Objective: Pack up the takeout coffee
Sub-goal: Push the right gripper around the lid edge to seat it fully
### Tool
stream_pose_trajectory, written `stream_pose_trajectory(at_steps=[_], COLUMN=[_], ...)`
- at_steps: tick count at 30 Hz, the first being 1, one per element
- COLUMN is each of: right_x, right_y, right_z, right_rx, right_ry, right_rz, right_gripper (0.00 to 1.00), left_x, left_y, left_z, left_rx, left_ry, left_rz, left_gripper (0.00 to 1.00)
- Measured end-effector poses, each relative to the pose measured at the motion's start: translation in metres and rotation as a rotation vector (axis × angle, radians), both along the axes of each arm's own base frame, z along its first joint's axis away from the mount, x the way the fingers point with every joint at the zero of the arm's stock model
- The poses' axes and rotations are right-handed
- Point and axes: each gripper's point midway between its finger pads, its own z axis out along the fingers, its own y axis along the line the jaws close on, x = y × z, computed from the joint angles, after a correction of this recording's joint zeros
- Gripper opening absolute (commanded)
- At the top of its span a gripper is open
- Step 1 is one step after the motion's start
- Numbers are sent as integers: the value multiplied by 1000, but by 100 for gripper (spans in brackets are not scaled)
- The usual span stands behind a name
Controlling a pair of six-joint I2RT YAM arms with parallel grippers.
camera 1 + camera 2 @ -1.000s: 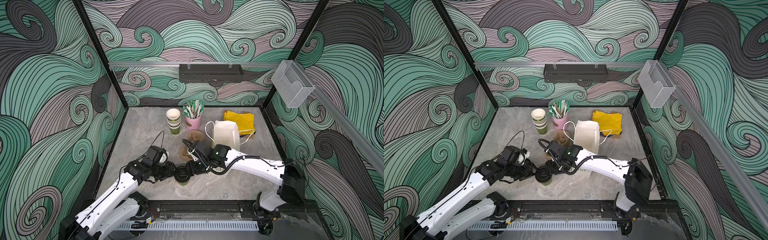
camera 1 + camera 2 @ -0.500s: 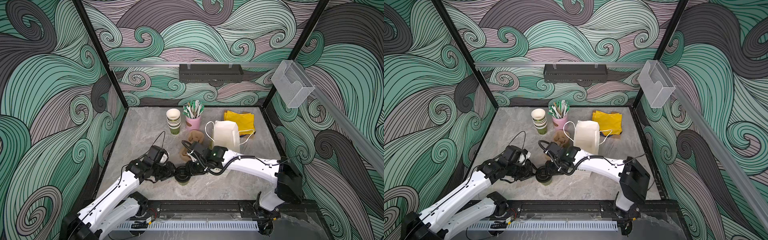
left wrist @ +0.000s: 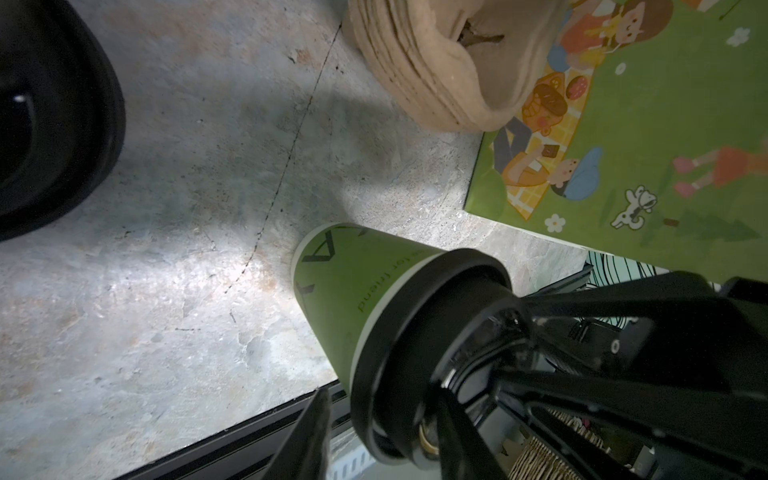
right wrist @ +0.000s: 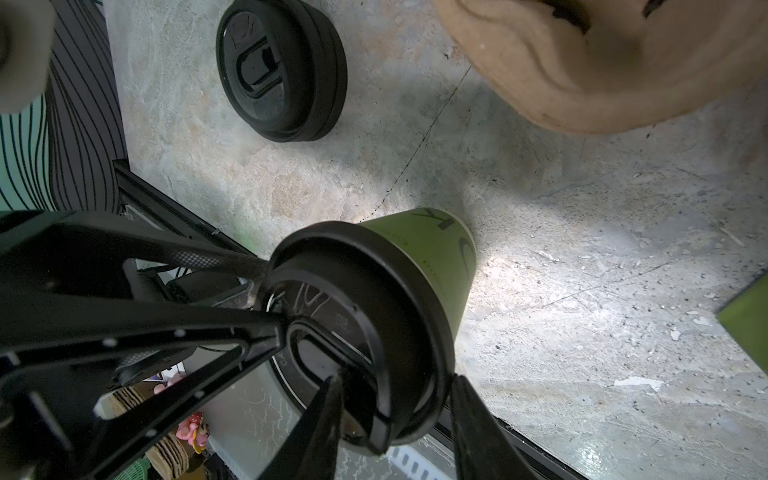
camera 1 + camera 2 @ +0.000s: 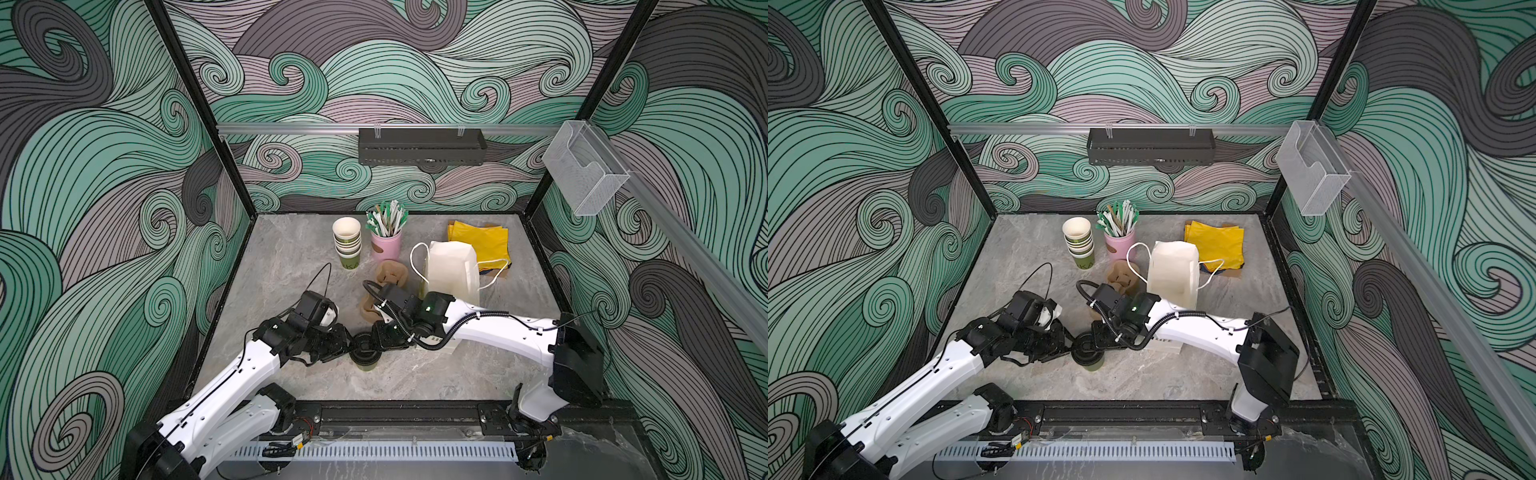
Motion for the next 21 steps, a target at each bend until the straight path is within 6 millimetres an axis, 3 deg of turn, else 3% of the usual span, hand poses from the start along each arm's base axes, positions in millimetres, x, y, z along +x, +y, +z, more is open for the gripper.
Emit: stream_pose_trajectory(at_steps=[21], right_x=[0], right_y=[0], right_z=[-1], right_rx=[-7], right_ry=[9], right_rz=[-5], right_gripper=[43], left_x=[1], left_y=[0], left_z=[0], left_rx=[-1], left_ry=[-5], left_rz=[-5], left_gripper=[36])
